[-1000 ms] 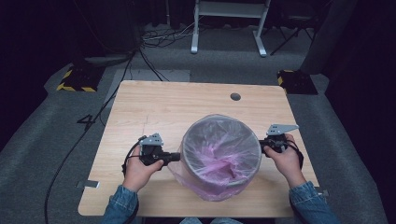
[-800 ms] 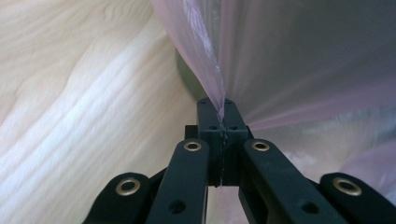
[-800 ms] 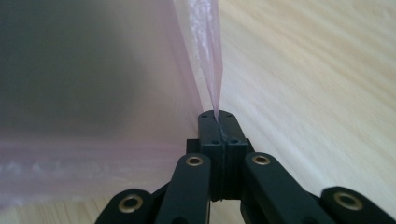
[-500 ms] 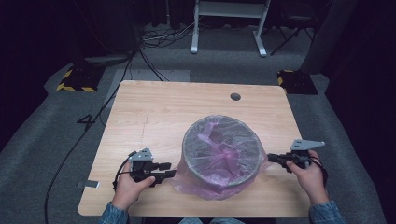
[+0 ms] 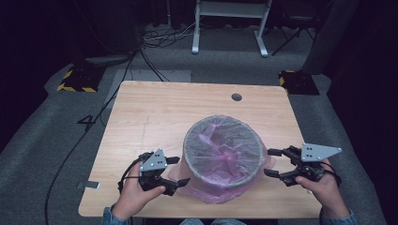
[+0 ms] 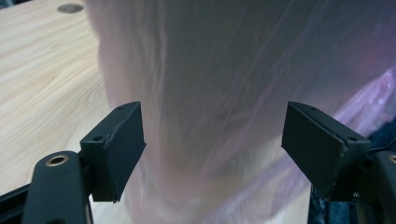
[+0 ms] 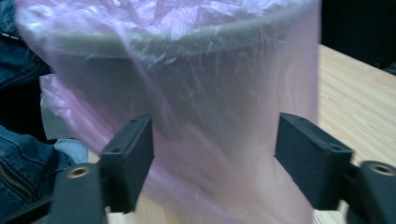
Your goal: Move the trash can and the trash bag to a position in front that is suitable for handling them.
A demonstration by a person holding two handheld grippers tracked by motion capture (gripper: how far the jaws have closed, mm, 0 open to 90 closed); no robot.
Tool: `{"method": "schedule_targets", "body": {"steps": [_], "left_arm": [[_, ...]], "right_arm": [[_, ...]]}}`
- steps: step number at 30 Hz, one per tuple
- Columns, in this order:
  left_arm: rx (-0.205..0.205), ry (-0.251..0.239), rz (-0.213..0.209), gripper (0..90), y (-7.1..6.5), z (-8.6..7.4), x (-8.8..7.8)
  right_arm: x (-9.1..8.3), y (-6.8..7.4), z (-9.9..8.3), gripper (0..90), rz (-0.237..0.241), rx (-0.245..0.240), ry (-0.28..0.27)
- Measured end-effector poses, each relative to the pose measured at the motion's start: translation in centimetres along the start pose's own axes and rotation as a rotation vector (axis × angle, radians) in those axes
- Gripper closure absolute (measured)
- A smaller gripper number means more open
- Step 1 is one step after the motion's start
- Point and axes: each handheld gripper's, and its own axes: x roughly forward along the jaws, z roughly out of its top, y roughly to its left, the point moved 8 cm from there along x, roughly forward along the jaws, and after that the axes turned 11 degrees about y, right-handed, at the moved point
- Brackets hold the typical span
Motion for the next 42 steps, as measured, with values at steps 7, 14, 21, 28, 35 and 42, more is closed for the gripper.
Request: {"method": "schedule_targets", "body": {"steps": [7,14,21,28,35,42], "left_arm": [[0.025,0.003,-0.009,21.9,0.7,0.6,1.0],[0.107,0.009,-0.024,43.7,0.3,0.8,1.0],[0.064,-0.014,-0.013,90.0,0.0,1.1,0.5],[-0.019,0.075,-0.003,90.0,2.1,-1.4,2.5],[-0.030,0.251,0.096,90.0,3.4,-4.9,4.3],[-0.033,0.067,0.064,64.1,2.7,-3.1,2.1]], "right_arm": [[2.5,0.1,0.2,89.9,0.064,0.004,0.097],[2.9,0.4,-0.4,90.0,0.089,0.011,0.092],[2.9,1.0,-0.4,90.0,0.111,0.010,0.069],[3.4,-1.5,-3.0,90.0,0.025,0.095,0.103],[3.6,-3.2,-6.8,90.0,-0.067,0.150,0.226],[1.2,-3.5,-7.7,58.6,-0.082,0.241,0.107]]}}
